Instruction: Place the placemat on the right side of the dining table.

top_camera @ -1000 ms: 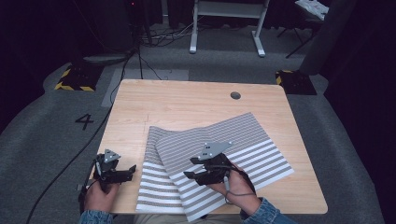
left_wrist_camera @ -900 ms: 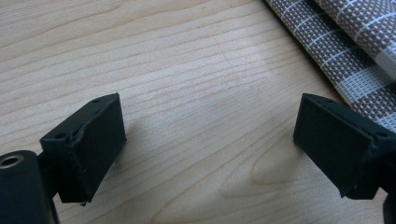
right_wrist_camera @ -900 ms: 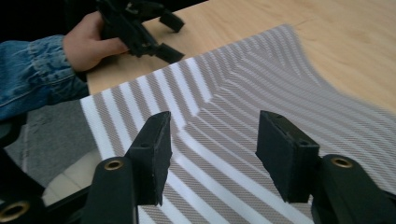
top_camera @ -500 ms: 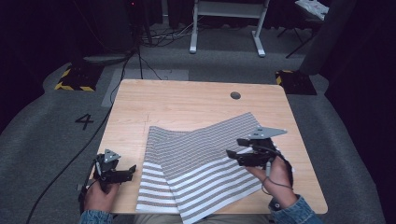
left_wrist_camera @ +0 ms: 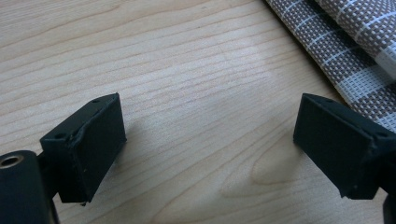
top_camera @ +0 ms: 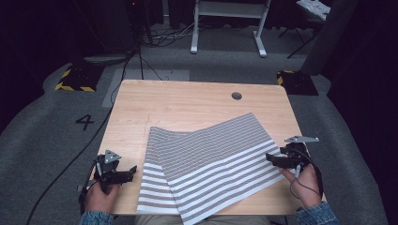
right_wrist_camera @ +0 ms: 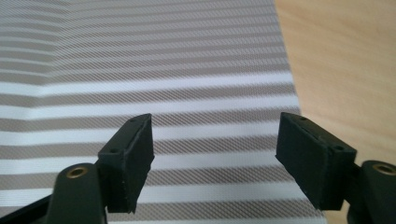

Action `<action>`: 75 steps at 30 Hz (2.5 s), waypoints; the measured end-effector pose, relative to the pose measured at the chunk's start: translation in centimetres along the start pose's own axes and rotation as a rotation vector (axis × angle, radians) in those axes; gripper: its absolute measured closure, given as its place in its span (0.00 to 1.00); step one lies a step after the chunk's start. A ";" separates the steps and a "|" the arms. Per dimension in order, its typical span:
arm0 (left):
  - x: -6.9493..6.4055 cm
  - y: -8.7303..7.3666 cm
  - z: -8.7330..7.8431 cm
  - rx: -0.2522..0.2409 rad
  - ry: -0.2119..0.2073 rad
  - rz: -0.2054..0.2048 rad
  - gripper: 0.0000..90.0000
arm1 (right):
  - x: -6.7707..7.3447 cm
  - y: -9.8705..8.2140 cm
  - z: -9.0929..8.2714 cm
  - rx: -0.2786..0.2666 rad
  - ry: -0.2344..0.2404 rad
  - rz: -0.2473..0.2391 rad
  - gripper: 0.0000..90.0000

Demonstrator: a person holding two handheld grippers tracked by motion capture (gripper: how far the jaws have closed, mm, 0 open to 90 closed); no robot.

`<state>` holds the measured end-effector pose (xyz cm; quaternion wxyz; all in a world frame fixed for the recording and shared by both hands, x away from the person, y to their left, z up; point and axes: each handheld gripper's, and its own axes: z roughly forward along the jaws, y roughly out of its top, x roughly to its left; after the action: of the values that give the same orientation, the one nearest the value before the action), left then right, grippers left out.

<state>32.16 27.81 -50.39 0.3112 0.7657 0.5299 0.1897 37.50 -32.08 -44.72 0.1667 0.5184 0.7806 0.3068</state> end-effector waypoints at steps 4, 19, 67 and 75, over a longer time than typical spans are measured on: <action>0.0 0.0 0.0 0.000 0.000 0.000 0.10 | -1.6 -1.3 1.0 0.029 -0.046 0.026 0.26; 0.0 0.0 0.0 0.000 0.000 0.000 0.10 | -1.9 -3.0 2.3 0.086 -0.099 0.034 0.18; 0.0 -0.1 -0.1 -0.001 0.004 0.000 0.10 | -1.3 10.6 -2.3 -0.090 -0.110 -0.184 0.95; 0.0 -0.1 0.0 -0.003 0.005 -0.005 0.10 | -3.6 14.2 0.7 -0.188 -0.250 -0.187 0.66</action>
<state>32.13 27.80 -50.44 0.3117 0.7635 0.5321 0.1916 49.44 -31.27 -36.18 0.3381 0.4597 0.7665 0.2946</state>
